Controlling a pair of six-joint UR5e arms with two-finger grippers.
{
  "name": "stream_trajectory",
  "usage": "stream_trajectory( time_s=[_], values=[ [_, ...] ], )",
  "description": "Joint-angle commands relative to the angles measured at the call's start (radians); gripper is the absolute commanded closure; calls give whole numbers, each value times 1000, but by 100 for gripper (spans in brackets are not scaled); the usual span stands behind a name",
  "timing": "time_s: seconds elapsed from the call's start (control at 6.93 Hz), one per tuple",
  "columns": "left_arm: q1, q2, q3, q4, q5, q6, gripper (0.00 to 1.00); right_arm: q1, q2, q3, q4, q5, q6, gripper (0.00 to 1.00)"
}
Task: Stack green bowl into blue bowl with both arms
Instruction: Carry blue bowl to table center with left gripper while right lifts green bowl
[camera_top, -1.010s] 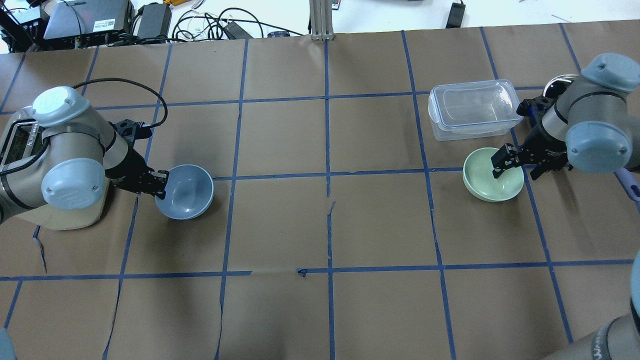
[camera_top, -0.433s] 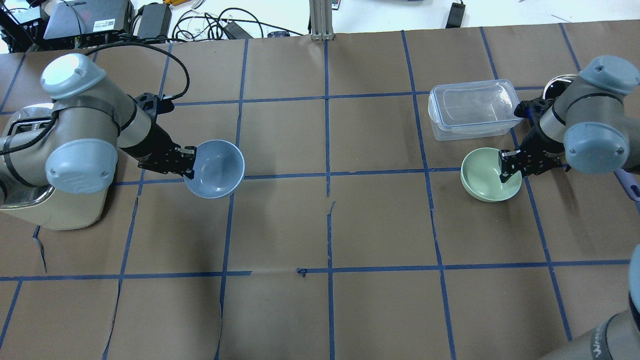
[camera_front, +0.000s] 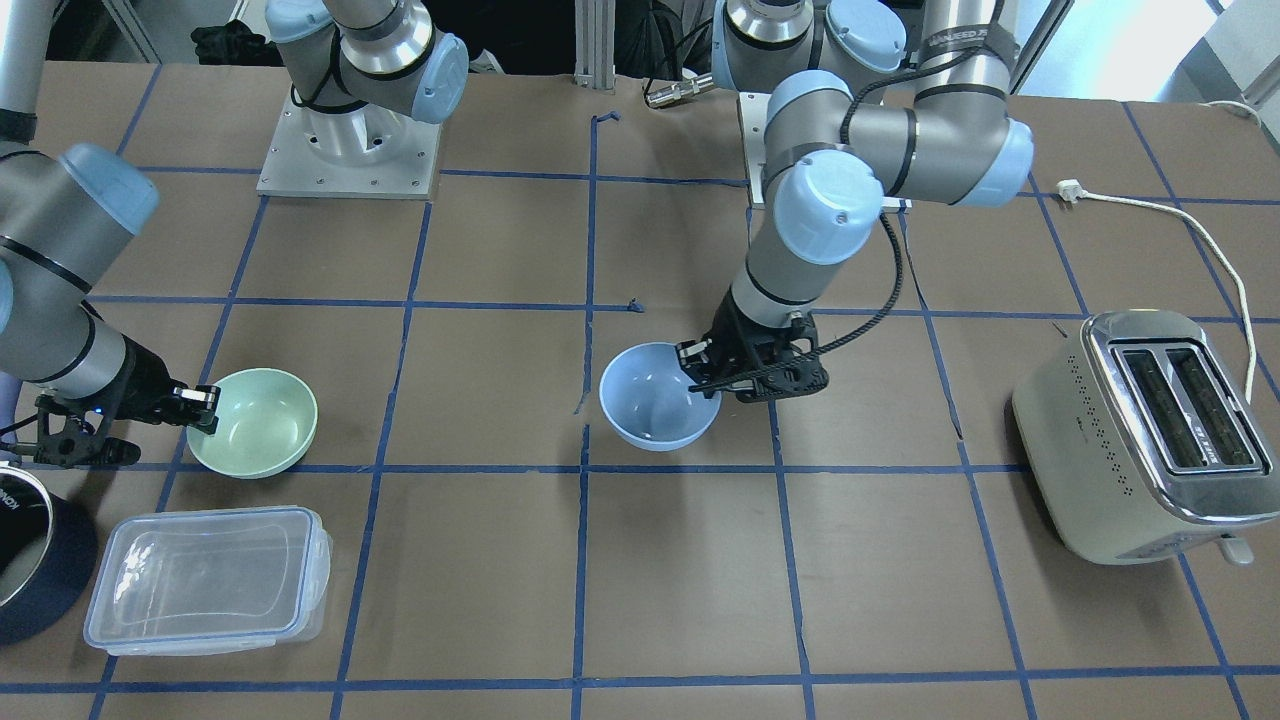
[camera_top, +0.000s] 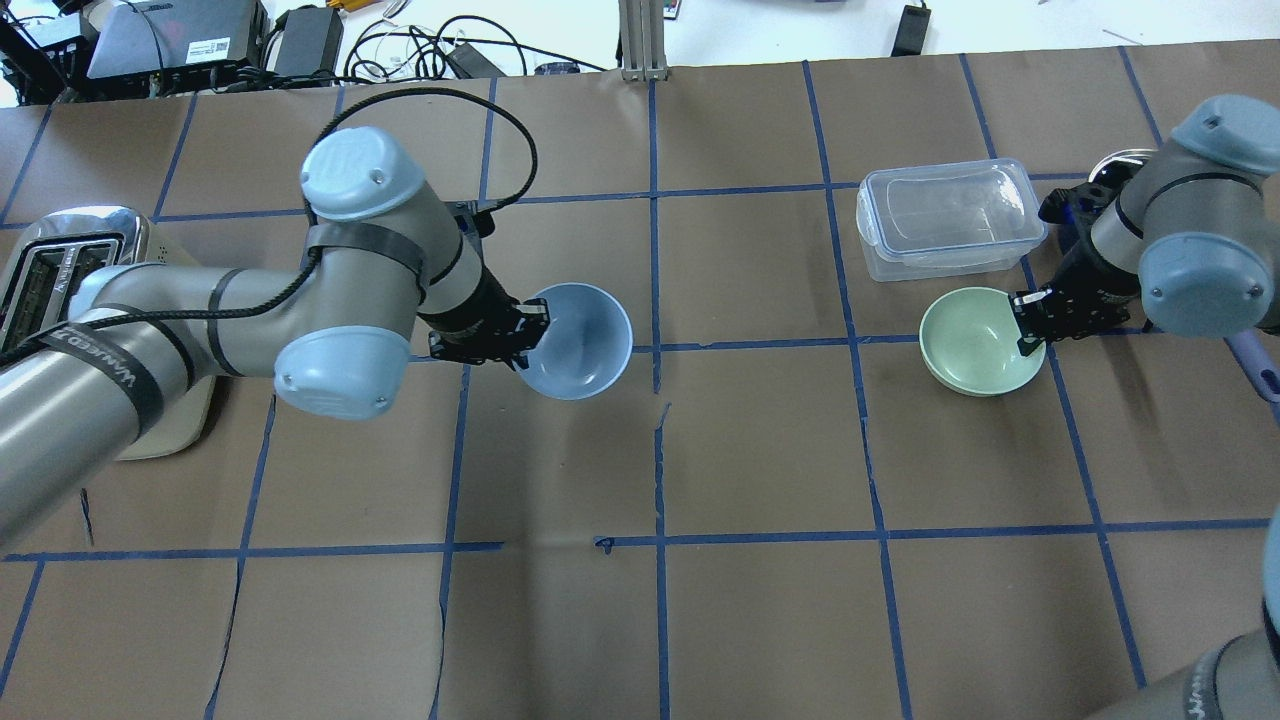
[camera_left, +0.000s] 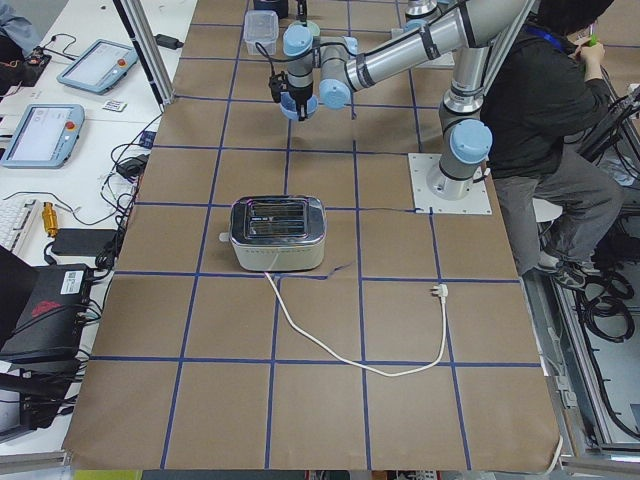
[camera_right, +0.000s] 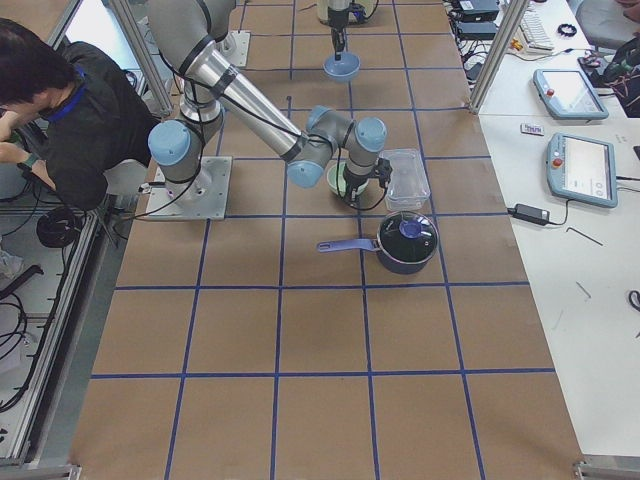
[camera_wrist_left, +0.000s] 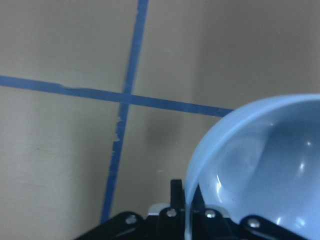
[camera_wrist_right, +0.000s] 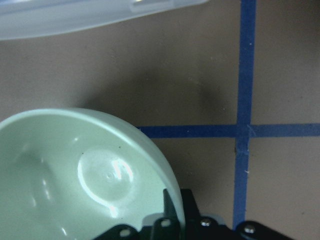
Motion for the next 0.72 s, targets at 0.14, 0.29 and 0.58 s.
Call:
stream_trajectory(
  time_s=[0.14,0.29,0.58],
  values=[
    [-114,-103,-4,112,-104,-180,100,0,-64,-11,25,8,1,100],
    [-115,-118,-7,111,-101,-165,100,0,-75,-36,59,8,3,100],
    [-115,-120,-2,112,-89,-168,89,1,-90,-124,186,11,14,100]
  ],
)
